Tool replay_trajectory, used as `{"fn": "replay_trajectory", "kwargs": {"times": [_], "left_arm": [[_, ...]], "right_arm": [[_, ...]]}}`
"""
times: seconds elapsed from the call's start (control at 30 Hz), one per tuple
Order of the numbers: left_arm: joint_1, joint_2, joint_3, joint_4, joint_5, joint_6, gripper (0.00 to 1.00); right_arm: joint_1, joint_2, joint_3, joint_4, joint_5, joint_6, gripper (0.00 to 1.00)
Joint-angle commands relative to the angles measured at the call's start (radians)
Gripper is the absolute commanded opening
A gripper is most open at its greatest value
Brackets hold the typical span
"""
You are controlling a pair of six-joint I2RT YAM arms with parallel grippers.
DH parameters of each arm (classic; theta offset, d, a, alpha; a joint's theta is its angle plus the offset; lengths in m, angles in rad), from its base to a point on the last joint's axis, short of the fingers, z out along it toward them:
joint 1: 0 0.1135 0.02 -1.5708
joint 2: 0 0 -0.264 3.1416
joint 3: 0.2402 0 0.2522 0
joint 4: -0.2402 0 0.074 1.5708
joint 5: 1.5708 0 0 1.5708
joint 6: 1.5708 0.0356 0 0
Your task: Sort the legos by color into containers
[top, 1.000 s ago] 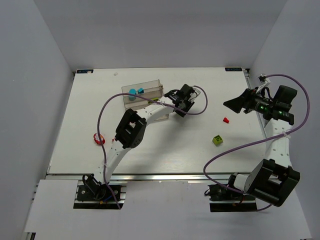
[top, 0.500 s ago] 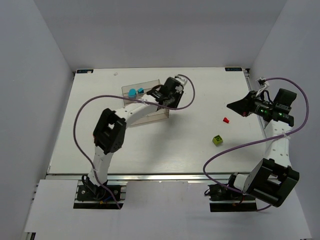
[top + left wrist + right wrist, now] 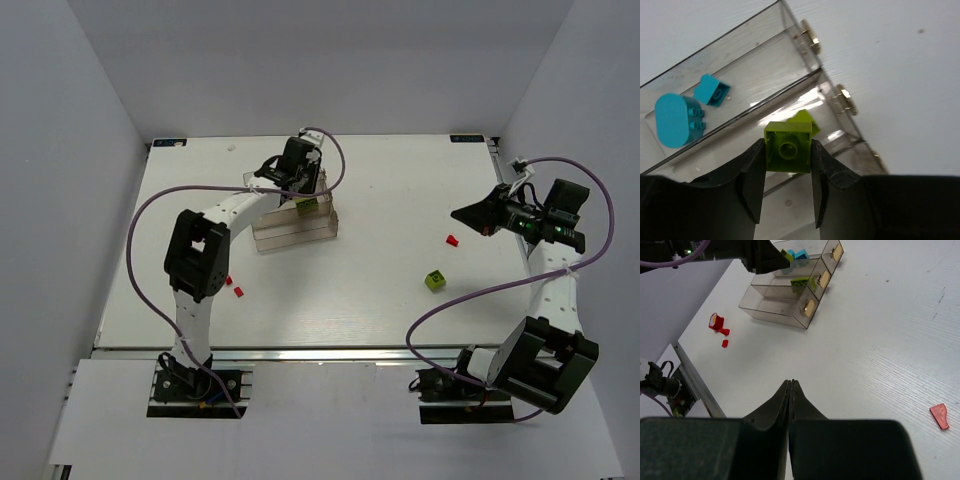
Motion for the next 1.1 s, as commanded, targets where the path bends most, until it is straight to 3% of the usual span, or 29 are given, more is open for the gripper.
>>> {"fn": "replay_trajectory", "kwargs": {"times": [0.0,0.1,0.2,0.23,0.33,0.43,0.5,0.53,0.57,0.6,0.63,0.67,0.73,0.8,0.83,0.87,0.9,1.0,1.07], "left_arm": [[0.035,-0.009,-0.01,-0.015,-0.018,0.01,0.0],[0.035,0.0,-0.006,-0.027,-0.017,0.014,0.0],[0.044,0.025,0.008,-0.048,-0.027,0.01,0.39],[0.044,0.029,0.008,-0.05,-0.029,0.008,0.58],[0.053,0.007,0.003,-0.045,0.0,0.004,0.72],[0.053,-0.024,0.003,-0.036,0.038,-0.009,0.74],[0.053,-0.078,0.0,-0.038,0.069,-0.019,0.69],[0.053,-0.101,-0.023,-0.036,0.094,-0.029,0.59],[0.053,-0.13,-0.041,-0.021,0.143,-0.035,0.35],[0.053,-0.192,-0.064,-0.016,0.161,-0.047,0.0],[0.053,-0.231,-0.129,-0.006,0.186,-0.061,0.0],[0.053,-0.269,-0.17,0.028,0.271,-0.062,0.0],[0.053,-0.404,-0.255,0.065,0.318,-0.072,0.0],[0.053,-0.489,-0.368,0.085,0.354,-0.076,0.26],[0.053,-0.576,-0.403,0.087,0.356,-0.079,0.54],[0.053,-0.621,-0.473,0.09,0.358,-0.079,0.63],[0.053,-0.702,-0.51,0.097,0.361,-0.067,0.72],[0.053,-0.808,-0.635,0.12,0.298,-0.038,0.79],[0.053,-0.871,-0.675,0.131,0.254,-0.021,0.84]], "right_arm": [[0.007,-0.006,-0.009,-0.015,-0.02,-0.038,0.01],[0.013,0.001,-0.004,-0.023,-0.015,-0.047,0.13],[0.023,0.007,-0.001,-0.033,-0.011,-0.059,0.35],[0.026,0.007,0.002,-0.04,0.0,-0.065,0.48],[0.039,0.012,0.012,-0.089,0.009,-0.143,0.7],[0.063,0.018,0.031,-0.187,0.029,-0.336,0.77],[0.079,0.029,0.045,-0.268,0.063,-0.45,0.74],[0.109,0.033,0.045,-0.273,0.166,-0.504,0.64],[0.12,0.038,0.045,-0.271,0.219,-0.515,0.54],[0.131,0.037,0.037,-0.271,0.271,-0.529,0.44],[0.144,0.032,0.029,-0.271,0.346,-0.585,0.34],[0.155,0.018,0.016,-0.273,0.367,-0.63,0.32],[0.164,0.003,-0.033,-0.32,0.371,-0.792,0.36],[0.164,-0.008,-0.057,-0.479,0.358,-1.164,0.49],[0.166,0.0,-0.066,-0.547,0.353,-1.325,0.6],[0.165,0.019,-0.07,-0.628,0.362,-1.538,0.65],[0.169,0.036,-0.07,-0.652,0.376,-1.605,0.71],[0.18,0.151,0.009,-0.779,0.407,-1.766,0.76],[0.187,0.265,0.127,-0.915,0.416,-1.829,0.88]]}}
